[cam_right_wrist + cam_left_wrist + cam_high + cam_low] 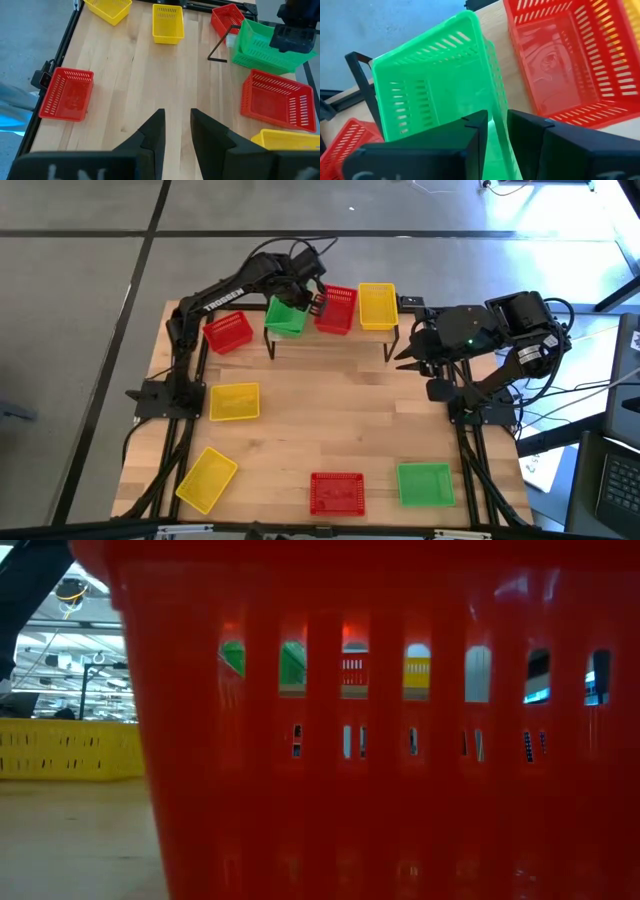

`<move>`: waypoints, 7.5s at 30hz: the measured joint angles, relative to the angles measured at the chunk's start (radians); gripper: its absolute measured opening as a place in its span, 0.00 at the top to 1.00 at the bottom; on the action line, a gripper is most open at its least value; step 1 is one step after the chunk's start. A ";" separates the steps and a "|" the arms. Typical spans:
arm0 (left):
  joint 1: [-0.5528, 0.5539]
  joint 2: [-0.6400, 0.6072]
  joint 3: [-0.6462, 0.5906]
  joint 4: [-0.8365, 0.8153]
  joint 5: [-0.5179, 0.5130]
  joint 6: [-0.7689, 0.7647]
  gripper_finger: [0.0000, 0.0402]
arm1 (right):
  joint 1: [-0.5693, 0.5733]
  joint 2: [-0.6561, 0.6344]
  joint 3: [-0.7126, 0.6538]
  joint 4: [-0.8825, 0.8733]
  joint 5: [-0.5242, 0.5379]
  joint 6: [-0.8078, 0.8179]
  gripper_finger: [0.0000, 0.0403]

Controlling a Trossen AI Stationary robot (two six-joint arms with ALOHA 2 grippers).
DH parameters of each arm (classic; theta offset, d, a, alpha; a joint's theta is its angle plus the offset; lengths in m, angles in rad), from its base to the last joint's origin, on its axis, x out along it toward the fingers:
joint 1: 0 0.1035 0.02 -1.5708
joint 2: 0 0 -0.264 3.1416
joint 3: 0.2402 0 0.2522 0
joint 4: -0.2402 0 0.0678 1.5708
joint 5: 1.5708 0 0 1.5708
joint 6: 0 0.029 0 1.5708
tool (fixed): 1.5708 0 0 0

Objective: Stack baskets on shelf by color
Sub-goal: Stack the top green bin on top of the green bin on the shelf, then stack the bottom red bin on top of the red bin on the shelf

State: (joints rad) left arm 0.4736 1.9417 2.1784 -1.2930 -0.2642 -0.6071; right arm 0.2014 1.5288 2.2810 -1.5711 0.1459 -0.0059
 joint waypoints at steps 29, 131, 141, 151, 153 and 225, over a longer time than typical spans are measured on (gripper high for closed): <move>-0.061 -0.058 0.000 -0.016 -0.057 0.228 0.99 | 0.000 0.000 0.000 0.000 0.001 0.000 0.78; -0.837 -0.261 0.013 -0.231 -0.086 -0.019 1.00 | 0.317 0.290 -1.160 1.253 -0.174 0.417 0.78; -0.837 -0.261 0.013 -0.232 -0.086 -0.019 1.00 | 0.317 0.343 -1.160 1.278 -0.174 0.476 0.78; -0.837 -0.261 0.013 -0.232 -0.086 -0.019 1.00 | 0.310 0.344 -1.160 1.295 -0.174 0.514 0.98; -0.837 -0.261 0.013 -0.232 -0.086 -0.018 1.00 | 0.308 0.344 -1.159 1.301 -0.174 0.540 0.98; -0.790 -0.394 0.013 -0.262 -0.408 0.198 1.00 | -0.354 0.285 -0.054 0.054 0.411 1.246 1.00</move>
State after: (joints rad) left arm -0.3161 1.5482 2.1910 -1.5547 -0.6725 -0.4094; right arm -0.1521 1.8141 2.2272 -1.5170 0.5569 1.2403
